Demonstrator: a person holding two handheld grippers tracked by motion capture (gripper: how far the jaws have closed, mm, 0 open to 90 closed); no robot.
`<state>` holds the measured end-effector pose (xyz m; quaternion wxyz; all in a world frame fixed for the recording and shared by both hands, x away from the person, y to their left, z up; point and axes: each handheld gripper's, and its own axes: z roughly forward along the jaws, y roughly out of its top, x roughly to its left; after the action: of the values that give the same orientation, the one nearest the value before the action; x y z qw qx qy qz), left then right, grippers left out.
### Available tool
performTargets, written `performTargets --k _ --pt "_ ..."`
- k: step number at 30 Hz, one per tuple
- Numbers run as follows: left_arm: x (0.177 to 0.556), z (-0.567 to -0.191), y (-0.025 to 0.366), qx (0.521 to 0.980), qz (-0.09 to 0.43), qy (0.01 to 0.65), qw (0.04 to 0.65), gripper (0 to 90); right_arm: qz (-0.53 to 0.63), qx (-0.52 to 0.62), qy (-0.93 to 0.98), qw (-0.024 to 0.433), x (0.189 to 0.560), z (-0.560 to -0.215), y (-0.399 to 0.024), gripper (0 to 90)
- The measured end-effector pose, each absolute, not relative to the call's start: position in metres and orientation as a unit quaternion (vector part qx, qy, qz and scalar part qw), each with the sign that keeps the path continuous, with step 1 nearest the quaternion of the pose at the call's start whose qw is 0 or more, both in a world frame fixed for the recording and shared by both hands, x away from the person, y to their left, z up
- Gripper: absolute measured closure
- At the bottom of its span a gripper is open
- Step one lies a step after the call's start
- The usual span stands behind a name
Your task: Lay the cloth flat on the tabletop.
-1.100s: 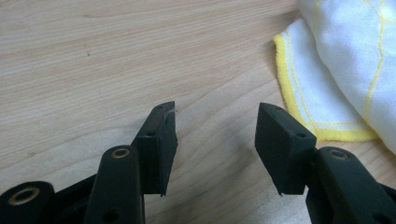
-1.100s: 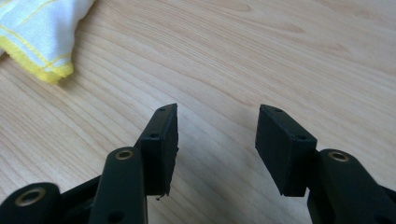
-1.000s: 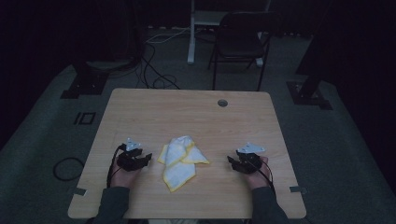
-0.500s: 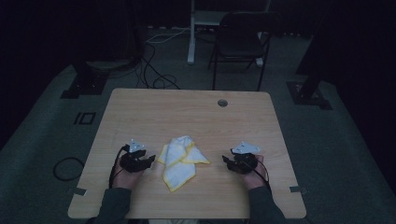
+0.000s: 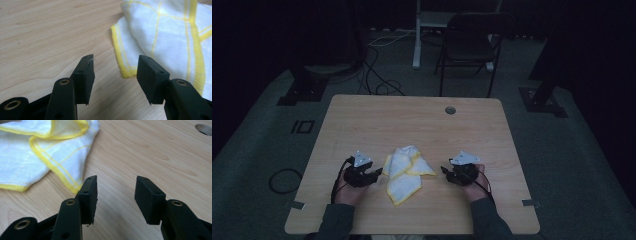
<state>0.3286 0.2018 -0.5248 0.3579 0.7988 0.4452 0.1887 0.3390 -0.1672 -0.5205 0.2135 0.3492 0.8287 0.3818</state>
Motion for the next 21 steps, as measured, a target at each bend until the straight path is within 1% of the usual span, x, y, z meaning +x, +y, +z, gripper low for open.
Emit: performTargets --k 11,21 --pt "0.321 -0.524 0.190 0.807 0.187 0.427 0.362 47.9 0.378 0.330 0.840 0.205 0.337 -0.523 -0.155 50.7" --pt "0.314 -0.521 0.180 0.809 0.188 0.411 0.375 46.9 0.373 0.314 0.851 0.196 0.335 -0.527 -0.142 45.0"
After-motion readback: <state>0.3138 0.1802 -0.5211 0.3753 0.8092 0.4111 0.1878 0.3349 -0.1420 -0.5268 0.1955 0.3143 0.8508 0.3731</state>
